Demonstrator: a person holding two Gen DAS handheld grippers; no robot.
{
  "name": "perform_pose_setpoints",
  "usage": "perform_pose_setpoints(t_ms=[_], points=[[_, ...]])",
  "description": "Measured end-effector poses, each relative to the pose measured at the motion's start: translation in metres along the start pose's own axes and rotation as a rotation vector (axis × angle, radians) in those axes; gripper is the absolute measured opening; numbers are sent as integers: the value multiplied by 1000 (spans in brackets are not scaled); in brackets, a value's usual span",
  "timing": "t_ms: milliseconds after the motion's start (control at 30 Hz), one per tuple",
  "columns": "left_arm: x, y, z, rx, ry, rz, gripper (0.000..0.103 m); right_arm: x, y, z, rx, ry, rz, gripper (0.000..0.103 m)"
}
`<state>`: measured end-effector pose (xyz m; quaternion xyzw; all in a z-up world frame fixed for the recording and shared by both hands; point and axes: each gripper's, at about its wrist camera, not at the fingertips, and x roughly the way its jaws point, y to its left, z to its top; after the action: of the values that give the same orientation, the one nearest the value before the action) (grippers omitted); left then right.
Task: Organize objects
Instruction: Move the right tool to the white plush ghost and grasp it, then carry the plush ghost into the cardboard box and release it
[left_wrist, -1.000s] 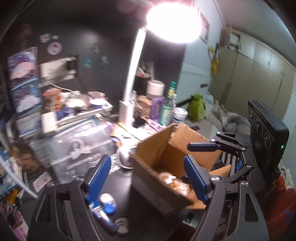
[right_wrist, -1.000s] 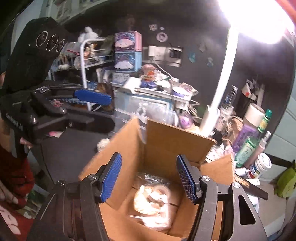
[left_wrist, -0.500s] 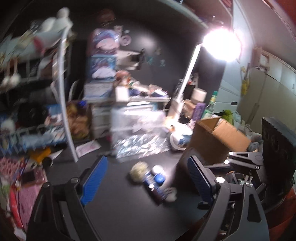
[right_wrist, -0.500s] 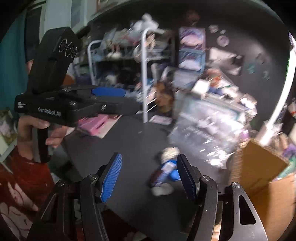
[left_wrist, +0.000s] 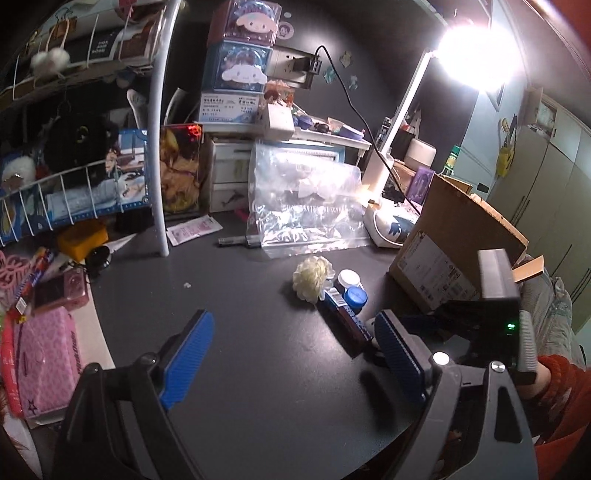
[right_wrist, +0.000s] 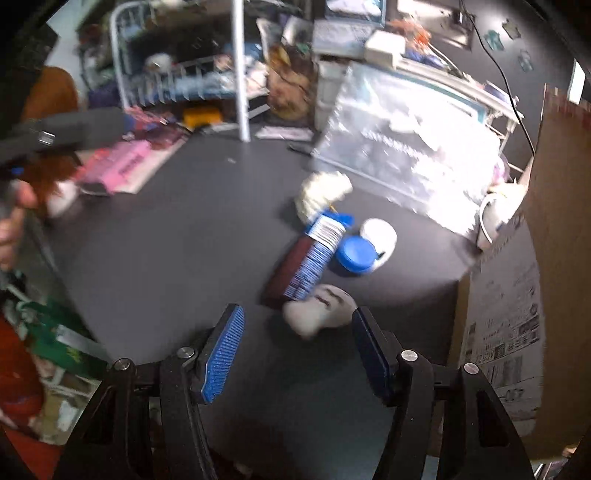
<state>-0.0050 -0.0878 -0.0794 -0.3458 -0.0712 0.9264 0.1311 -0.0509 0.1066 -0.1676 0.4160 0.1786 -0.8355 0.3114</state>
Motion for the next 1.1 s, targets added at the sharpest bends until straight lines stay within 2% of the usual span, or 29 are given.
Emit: perform_pose_setpoints(t_ms=[67,200,367,500,700,900,967,1033,1100], points=[[0,-1,0,0,3,-3,87,9,-6,-1,5,17,-2,45],[1,-2,1,-3,4,-6,87,13,-10,0,11,14,0,37],[2,-5,1,3,11,-27,87,7,-6,-1,-14,-4,-10,34],[4,-14,2,18,33,-99,87,-8,2,0,-19,-29,23,34],[0,-37,9,50,63,-227,86,-51,28,21,-95,-126,144,34],[-14,-52,22,71,56,-254,64,-87,49,41,-192,-222,199,34],[-19,-57,27,76,45,-260,51,-98,51,45,-221,-252,200,34],[-23,-63,34,85,36,-264,43,-108,49,48,-243,-276,197,34],[-24,-71,41,104,29,-263,39,-115,46,50,-250,-294,196,34]])
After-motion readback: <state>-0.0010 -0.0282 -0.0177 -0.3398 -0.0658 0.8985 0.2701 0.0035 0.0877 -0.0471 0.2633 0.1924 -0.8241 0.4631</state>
